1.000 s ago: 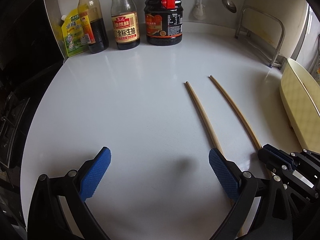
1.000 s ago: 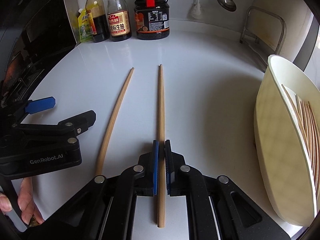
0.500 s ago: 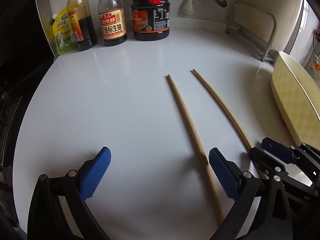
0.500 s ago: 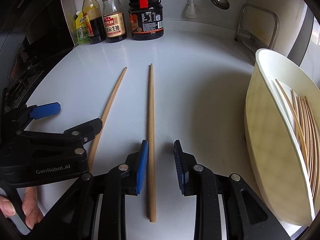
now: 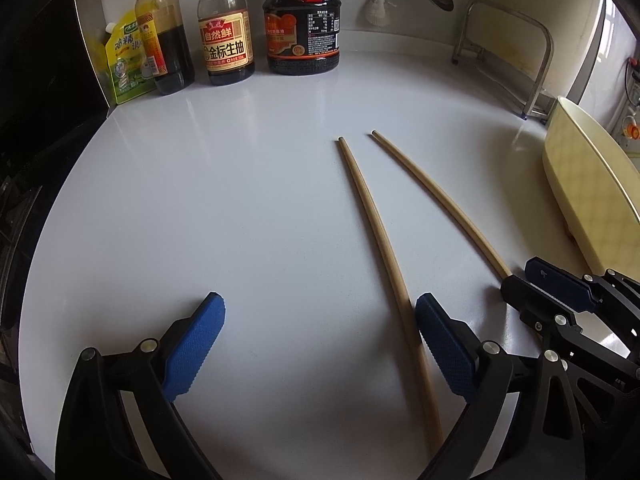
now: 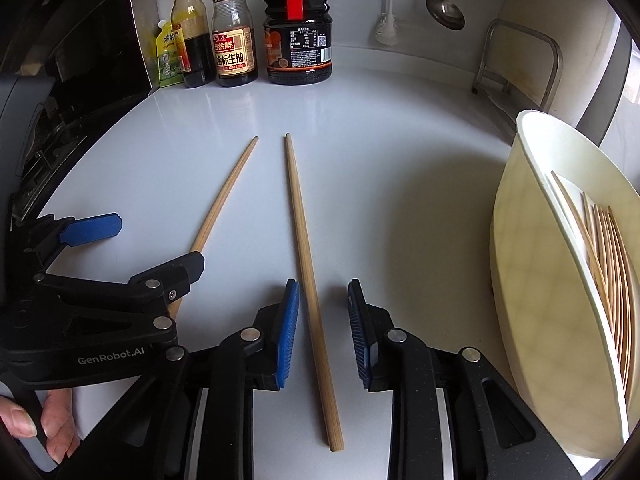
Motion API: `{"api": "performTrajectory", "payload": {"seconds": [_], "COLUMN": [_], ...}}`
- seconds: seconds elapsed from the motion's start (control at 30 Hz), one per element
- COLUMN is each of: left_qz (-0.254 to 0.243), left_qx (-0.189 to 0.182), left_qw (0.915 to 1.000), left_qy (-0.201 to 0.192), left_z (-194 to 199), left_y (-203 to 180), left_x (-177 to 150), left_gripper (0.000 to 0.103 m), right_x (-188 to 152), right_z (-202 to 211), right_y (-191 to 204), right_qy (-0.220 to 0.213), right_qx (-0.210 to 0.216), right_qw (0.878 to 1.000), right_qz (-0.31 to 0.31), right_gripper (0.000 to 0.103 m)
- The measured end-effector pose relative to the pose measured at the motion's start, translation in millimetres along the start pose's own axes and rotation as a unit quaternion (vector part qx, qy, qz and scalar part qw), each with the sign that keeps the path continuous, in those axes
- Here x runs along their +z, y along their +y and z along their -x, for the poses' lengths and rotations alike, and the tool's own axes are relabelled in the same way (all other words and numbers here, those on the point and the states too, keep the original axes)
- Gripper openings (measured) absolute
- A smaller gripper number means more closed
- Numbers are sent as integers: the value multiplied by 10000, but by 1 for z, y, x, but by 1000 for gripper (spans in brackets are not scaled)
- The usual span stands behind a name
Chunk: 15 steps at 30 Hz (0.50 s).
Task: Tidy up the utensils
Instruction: 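Lower both open grippers over the two remaining chopsticks, then close the left gripper on one chopstick while the right gripper closes on the other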
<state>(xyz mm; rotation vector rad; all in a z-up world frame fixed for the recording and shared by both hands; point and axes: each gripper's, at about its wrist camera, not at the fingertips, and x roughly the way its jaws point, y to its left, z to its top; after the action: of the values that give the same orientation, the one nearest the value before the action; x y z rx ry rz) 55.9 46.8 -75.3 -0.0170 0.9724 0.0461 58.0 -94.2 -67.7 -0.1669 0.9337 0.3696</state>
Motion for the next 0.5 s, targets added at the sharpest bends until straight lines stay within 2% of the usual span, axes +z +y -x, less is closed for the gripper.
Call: {"api": "performTrajectory", "payload": {"seconds": [0.07,0.13,0.17,0.2,0.23,0.37,0.5], "left_qz": [-56,-75,-71,-62,-53,-49,63], "left_qx": [-41,-80,-104,-137,-172,-371,-703], "left_qw": [10000,9999,9998,9998,9998,9993,9975], "left_qy": [-67,-124,-139,-142,-130,-73,48], "left_z": [4,8,9,10,11,12,14], "left_y": [-2,-2,-2,-2,-1,1,5], "left_x": [-1,-1,-1,-1,-1,-2,-1], "left_gripper": [74,44,35,19,8,7,7], "right_x": [0,1,1,2,2,3,6], "right_z": [0,-1,0,-1,0,1,15], "right_y": [3,6,6,7,7,5,8], "right_qy": [-10,-4,-8,-10,-9,-32,-294], "right_qx": [8,-1,-7,0,15,130,186], "right_qw": [10000,10000,9999,10000,10000,9999,9993], "right_qz": [61,90,102,98,81,-77,-141], "right_gripper": [13,7,6,6,6,6,6]}}
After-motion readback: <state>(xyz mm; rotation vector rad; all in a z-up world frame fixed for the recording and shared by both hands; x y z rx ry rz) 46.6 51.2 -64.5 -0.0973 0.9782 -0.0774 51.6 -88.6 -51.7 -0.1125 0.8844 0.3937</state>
